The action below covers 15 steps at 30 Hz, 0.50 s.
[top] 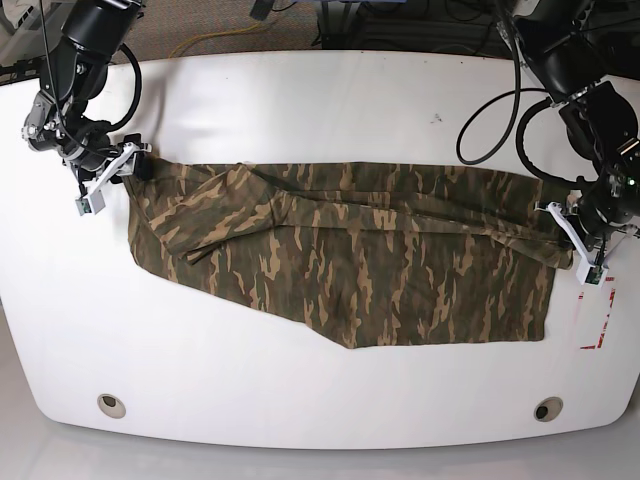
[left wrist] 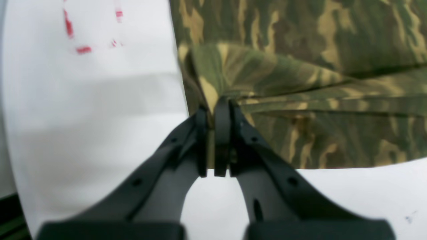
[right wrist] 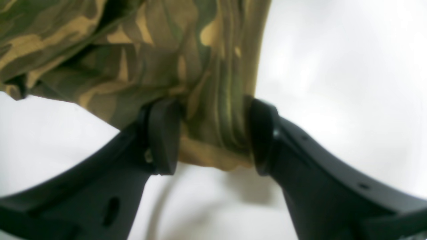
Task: Fold the T-shirt properly
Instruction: 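Grasp the shirt's two end corners with both grippers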
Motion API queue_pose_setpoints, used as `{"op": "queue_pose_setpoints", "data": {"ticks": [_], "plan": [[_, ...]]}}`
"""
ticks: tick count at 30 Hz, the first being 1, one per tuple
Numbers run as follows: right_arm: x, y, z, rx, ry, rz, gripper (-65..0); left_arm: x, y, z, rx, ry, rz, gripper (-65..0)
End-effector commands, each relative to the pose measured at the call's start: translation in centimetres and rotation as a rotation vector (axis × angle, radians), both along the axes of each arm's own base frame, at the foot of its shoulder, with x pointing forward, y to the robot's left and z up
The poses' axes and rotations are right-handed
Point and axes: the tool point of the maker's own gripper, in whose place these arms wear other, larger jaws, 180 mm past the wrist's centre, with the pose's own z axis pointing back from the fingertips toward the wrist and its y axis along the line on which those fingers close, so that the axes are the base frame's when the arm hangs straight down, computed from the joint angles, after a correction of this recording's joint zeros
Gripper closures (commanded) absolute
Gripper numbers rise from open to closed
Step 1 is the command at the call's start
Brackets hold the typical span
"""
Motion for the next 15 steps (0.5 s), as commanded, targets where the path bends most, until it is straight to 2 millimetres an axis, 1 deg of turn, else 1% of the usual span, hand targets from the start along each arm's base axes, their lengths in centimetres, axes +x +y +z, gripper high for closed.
{"op": "queue_pose_setpoints", "data": {"ticks": [1,2,3,5,7,8,10,12,13,15], "plan": [[1.1,-0.7,1.5,-0.012,-0.055,0.001,-31.4,1.1,0.6,0.6,-0.016,-0.034,0.003,-0.7],[1.1,-0.7,1.5,-0.012,-0.055,0.001,-31.4,1.2,0.9,0.6,-0.014,-0.036,0.008,-2.5],[1.1,-0.7,1.5,-0.013,-0.055,0.002,-31.4,1.2,1.5,0.3,-0.006,-0.029,0.015,-6.5],[1.1,-0.7,1.5,-0.014,-0.056,0.002,-31.4,1.2,1.9,-0.4,-0.008,-0.018,0.022,-14.3],[1.1,-0.7,1.6,-0.015,-0.058,0.001,-31.4,1.0,2.0,-1.4,-0.020,0.005,0.028,-28.8],[1.1,-0.7,1.6,-0.015,-0.058,0.001,-31.4,0.9,2.2,-1.7,-0.018,0.015,0.031,-34.4],[1.2,-0.7,1.8,-0.007,-0.066,-0.003,-31.7,0.6,3.1,-1.8,-0.010,0.028,0.041,-51.5],[1.3,-1.0,2.3,0.017,-0.091,-0.027,-31.9,0.5,3.5,-1.6,-0.006,0.026,0.043,-63.9],[1.4,-1.1,2.5,0.034,-0.105,-0.040,-31.9,0.5,3.5,-1.6,-0.014,0.020,0.047,-65.0],[1.6,-1.4,3.0,0.054,-0.126,-0.051,-31.9,0.3,3.9,-1.4,-0.033,0.004,0.064,-65.0]]}}
